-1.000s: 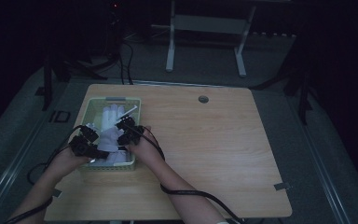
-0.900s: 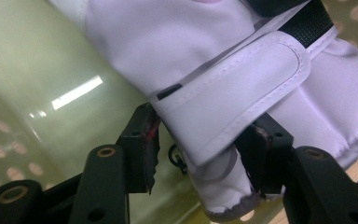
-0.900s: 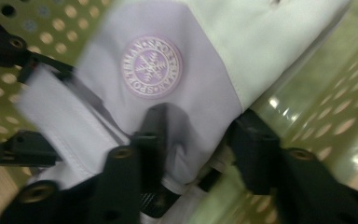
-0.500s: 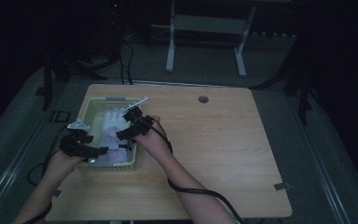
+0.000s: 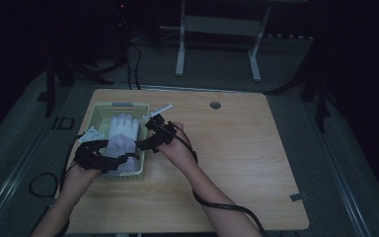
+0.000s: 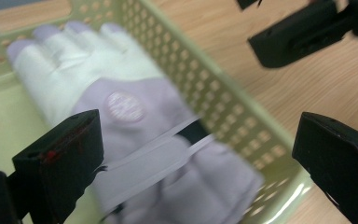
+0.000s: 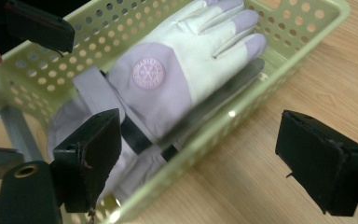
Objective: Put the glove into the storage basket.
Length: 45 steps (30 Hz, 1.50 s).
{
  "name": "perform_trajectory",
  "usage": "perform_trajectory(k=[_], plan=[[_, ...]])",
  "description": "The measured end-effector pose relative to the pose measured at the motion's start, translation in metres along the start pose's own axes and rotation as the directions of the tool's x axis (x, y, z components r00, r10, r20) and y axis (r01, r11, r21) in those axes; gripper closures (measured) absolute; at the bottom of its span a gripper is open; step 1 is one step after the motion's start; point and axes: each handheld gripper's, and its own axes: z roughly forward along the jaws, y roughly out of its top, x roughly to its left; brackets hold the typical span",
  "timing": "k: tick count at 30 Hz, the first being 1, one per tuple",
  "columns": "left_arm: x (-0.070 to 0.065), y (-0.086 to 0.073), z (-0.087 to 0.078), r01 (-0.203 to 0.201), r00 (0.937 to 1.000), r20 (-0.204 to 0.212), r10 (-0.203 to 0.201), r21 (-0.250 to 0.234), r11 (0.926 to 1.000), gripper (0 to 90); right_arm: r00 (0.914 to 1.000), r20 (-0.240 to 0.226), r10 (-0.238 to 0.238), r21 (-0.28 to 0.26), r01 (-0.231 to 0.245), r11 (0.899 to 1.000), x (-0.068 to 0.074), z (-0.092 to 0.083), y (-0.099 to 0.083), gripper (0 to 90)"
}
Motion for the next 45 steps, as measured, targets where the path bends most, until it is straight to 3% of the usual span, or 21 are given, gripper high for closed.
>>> perform_trajectory(k=[5,11,23,33,36,45], plan=[[-0.022,0.005,0.008,-0.028,0.9989,0.037,0.028,0.001,0.9996,2.1,0.9998,0.016,-0.015,-0.007,0.015,1.000,-0.012,-0.016,-0.014,14.0],[-0.046,0.011,0.016,-0.068,0.9967,0.043,0.069,-0.024,0.9974,2.1,0.9993,0.034,-0.016,-0.004,0.016,1.000,-0.025,-0.026,-0.028,13.9],[-0.081,0.012,0.037,-0.106,0.9874,0.113,0.110,-0.041,0.9935,2.4,0.9976,0.066,-0.021,-0.007,0.021,1.000,-0.044,-0.045,-0.062,14.0],[-0.102,0.006,0.049,-0.173,0.9752,0.131,0.178,-0.048,0.9837,2.4,0.9976,0.069,-0.009,0.001,0.009,1.000,-0.052,-0.048,-0.089,14.0],[-0.110,0.001,0.054,-0.193,0.9660,0.164,0.200,-0.055,0.9796,2.4,0.9979,0.064,-0.009,0.003,0.009,1.000,-0.053,-0.048,-0.099,14.0],[-0.125,-0.009,0.071,-0.218,0.9515,0.216,0.219,-0.031,0.9755,2.4,0.9977,0.068,0.002,0.025,-0.003,1.000,-0.059,-0.047,-0.125,14.0]])
